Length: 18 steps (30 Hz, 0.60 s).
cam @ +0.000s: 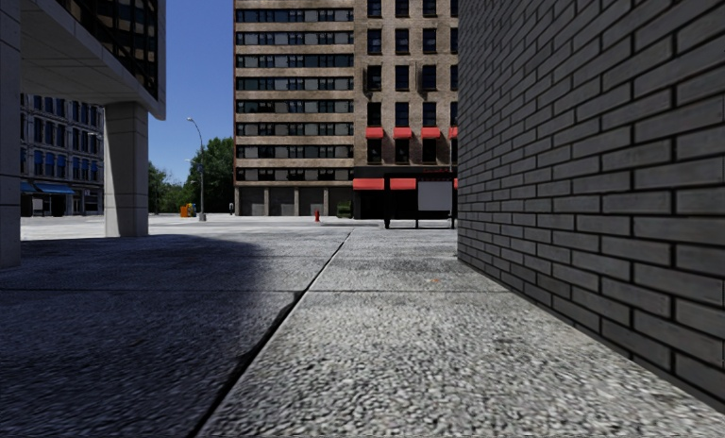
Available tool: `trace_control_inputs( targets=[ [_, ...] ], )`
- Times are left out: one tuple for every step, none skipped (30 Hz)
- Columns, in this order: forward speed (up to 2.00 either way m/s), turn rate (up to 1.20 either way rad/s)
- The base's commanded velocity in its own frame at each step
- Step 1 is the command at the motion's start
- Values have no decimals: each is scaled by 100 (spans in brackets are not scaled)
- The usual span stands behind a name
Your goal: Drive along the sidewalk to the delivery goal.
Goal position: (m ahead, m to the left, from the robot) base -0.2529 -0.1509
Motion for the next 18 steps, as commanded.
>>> trace_control_inputs(
  targets=[
    [0, 0],
    [0, 0],
    [0, 0],
    [0, 0],
    [0, 0],
    [0, 0],
    [0, 0],
    [0, 0],
    [0, 0],
    [0, 0],
    [0, 0],
    [0, 0],
    [0, 0],
    [0, 0],
    [0, 0],
    [0, 0],
    [0, 0],
    [0, 0]
  ],
)
